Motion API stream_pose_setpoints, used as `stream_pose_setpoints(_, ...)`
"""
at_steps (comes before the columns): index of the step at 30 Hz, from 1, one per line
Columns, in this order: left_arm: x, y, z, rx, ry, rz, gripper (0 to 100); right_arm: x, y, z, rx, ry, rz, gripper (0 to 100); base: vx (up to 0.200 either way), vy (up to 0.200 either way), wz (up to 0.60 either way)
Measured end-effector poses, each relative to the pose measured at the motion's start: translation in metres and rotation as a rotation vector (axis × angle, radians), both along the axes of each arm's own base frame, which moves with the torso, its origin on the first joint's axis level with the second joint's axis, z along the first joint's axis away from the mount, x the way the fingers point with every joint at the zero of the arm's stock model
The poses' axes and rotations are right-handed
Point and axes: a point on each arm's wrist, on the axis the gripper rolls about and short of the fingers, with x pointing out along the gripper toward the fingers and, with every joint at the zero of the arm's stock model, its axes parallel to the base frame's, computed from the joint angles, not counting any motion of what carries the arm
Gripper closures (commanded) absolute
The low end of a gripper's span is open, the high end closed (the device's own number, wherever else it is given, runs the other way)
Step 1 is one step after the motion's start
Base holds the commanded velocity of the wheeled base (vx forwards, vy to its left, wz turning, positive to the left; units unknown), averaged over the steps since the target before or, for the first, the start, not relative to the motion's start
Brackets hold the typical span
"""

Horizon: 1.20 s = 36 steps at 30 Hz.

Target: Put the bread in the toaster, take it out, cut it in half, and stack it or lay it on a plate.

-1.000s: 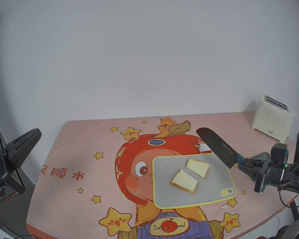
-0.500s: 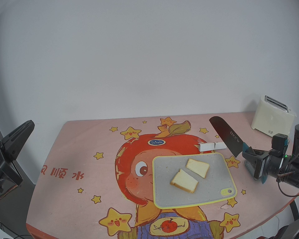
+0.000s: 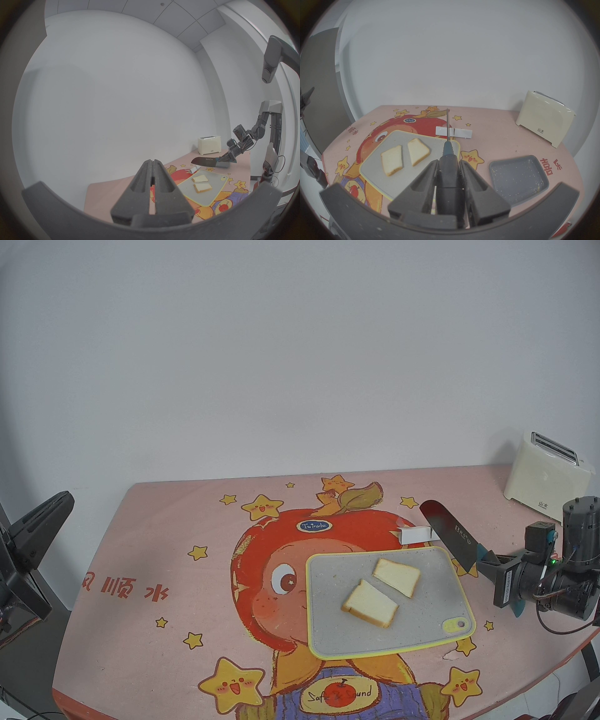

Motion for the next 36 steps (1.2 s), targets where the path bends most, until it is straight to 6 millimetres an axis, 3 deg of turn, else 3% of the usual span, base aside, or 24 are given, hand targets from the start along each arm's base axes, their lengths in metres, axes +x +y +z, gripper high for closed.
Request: stream_pose_setpoints(36,0.003,-0.001,-0.009,0.015,0.036,0.002,100,0.009,0.003,-0.013,-0.016,0.011,-0.021,100,0.000,0.000,0.00)
